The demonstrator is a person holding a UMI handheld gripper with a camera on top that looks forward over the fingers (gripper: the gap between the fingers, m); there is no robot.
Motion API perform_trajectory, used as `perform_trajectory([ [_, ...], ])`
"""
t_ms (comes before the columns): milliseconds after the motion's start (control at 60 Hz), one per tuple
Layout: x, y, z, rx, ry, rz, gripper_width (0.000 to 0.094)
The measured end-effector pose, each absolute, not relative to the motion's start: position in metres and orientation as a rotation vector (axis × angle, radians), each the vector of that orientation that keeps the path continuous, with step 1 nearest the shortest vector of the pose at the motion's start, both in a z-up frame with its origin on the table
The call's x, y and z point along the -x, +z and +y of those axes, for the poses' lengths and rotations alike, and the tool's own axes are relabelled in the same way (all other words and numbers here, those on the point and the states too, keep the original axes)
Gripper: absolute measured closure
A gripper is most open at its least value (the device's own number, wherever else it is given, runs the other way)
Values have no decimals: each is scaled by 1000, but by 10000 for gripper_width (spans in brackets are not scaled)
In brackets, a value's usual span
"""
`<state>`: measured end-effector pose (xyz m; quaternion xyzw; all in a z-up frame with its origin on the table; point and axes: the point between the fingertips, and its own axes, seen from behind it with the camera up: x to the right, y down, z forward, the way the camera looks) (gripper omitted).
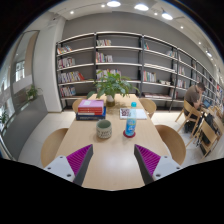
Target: Pour water
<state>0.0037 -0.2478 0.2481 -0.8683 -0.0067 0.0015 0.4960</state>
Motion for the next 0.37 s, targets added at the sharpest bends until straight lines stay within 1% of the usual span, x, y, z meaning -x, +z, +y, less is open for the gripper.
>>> perform_trajectory([
  [117, -4, 262, -250, 2077, -2, -10, 92],
  [367, -3, 265, -256, 2079, -2, 6, 90],
])
